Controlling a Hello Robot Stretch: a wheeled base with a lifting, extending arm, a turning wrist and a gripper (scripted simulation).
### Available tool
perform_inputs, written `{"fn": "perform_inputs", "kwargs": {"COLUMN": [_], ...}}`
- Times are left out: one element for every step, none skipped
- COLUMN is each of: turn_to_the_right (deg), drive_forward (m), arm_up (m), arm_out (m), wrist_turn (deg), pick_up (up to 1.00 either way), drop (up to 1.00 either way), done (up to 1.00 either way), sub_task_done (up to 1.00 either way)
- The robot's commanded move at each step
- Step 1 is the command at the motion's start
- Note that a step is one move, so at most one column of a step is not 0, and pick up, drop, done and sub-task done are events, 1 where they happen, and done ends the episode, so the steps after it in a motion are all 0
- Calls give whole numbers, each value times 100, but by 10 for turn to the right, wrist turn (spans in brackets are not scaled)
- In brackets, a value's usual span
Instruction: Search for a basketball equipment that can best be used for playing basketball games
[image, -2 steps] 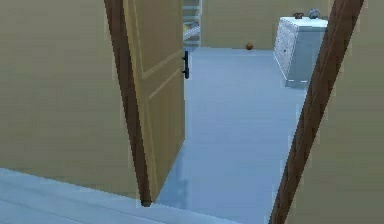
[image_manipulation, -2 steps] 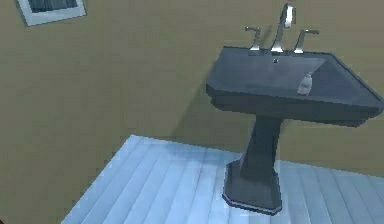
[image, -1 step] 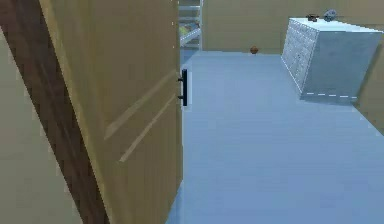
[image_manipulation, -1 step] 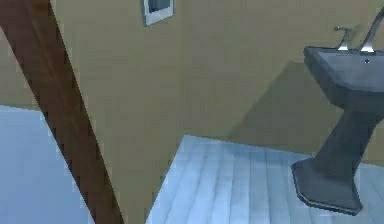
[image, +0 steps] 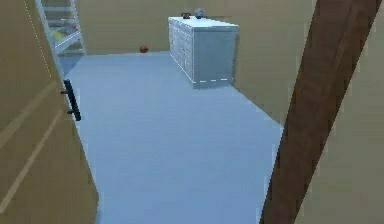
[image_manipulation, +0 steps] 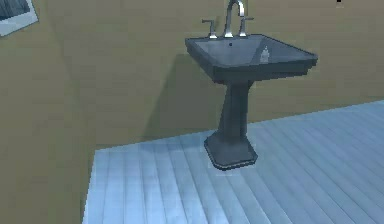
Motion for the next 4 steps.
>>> {"fn": "perform_inputs", "kwargs": {"turn_to_the_right": [0,-150,0,0], "drive_forward": [5,0,100,35], "arm_up": [0,0,0,0], "arm_out": [0,0,0,0], "wrist_turn": [0,0,0,0], "pick_up": [0,0,0,0], "drop": [0,0,0,0], "done": [0,0,0,0], "sub_task_done": [0,0,0,0]}}
